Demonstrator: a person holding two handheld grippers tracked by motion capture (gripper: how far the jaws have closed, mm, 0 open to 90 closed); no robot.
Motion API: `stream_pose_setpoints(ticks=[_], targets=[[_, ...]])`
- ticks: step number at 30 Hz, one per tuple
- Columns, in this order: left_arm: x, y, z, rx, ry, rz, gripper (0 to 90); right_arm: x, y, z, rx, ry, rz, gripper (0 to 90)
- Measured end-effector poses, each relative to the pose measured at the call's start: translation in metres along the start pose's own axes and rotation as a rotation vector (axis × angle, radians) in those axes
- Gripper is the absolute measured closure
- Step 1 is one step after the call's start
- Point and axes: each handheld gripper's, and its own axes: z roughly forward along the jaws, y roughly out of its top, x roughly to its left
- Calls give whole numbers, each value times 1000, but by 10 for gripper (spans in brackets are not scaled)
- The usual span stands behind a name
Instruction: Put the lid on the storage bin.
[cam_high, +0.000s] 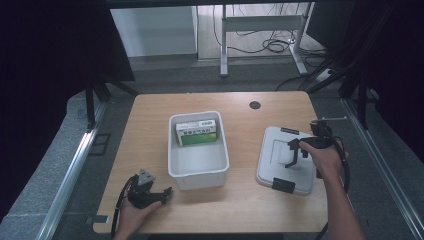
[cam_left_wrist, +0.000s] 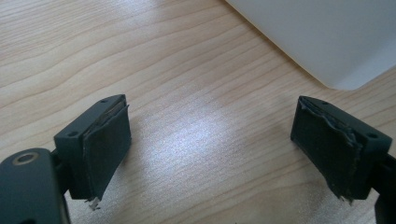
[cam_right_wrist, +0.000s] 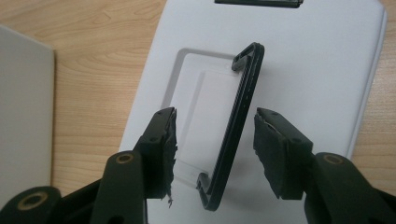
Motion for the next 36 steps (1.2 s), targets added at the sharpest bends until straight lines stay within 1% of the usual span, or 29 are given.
stream_pose_setpoints(ticks=[3,5,7,13,17,19,22,23,29,31,36], targets=[[0,0,0,0,0,0,120,0,1,5,11,-16,-2,515],[0,0,0,0,0,0,120,-1,2,8,19,-26,7,538],[0,0,0,0,0,0,120,-2,2,11,32,-47,6,564],[0,0,0,0,0,0,120,-3,3,17,59,-46,31,621],[0,0,0,0,0,0,120,-2,3,19,81,-46,50,693],[0,0,0,0,0,0,120,-2,4,20,95,-44,71,730],[0,0,0,-1,1,-1,122,-2,3,21,100,-52,84,807],[0,0,0,-1,0,-1,122,-2,3,22,102,-52,88,814],[0,0,0,0,1,0,122,-4,3,21,103,-26,151,842],[0,0,0,0,1,0,121,-4,3,21,98,-23,160,848],[0,0,0,0,1,0,121,-1,3,19,102,-33,177,849]])
